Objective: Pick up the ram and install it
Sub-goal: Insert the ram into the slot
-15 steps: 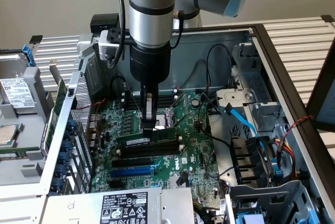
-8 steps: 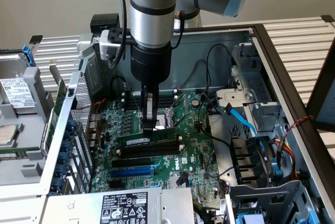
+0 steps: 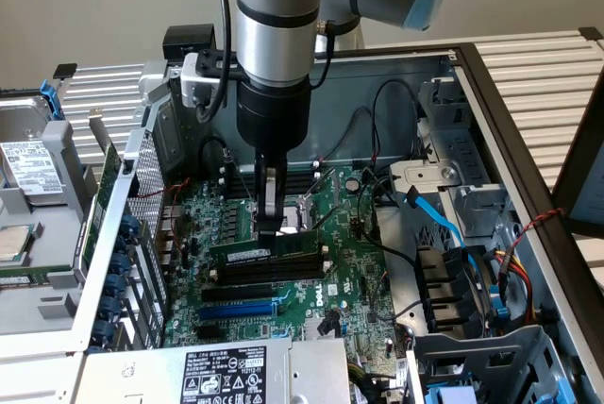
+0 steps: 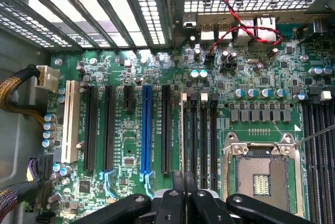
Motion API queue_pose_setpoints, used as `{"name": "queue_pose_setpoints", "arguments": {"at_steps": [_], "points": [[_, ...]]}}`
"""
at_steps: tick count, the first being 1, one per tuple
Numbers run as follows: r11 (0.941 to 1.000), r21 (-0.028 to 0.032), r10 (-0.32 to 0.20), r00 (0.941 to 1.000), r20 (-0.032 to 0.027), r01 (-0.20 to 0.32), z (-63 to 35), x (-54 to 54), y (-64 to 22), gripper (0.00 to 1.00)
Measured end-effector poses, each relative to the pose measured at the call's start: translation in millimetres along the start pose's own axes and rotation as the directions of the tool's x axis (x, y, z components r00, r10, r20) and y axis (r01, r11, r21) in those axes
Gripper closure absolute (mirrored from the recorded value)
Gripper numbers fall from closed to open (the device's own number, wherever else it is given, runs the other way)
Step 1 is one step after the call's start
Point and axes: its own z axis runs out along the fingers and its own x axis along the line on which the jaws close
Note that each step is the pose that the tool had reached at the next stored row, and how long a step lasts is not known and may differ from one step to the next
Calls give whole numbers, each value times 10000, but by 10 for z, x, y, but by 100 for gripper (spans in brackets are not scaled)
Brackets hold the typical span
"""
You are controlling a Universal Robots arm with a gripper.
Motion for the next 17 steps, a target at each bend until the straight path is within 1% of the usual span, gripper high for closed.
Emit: {"name": "queue_pose_setpoints", "arguments": {"at_steps": [3, 8, 10, 11, 16, 17], "points": [[10000, -7, -4, 10000, 0, 4, 0, 1, -9, 88], [10000, -26, -5, 10000, 17, 5, 0, 16, -32, 88], [10000, -57, -11, 10000, 39, 11, 1, 29, -59, 88], [10000, -64, -13, 10000, 44, 13, 1, 30, -63, 88], [10000, -67, -12, 10000, 44, 13, 1, 31, -62, 88], [10000, -90, -15, 10000, 44, 15, 1, 32, -64, 88]]}}
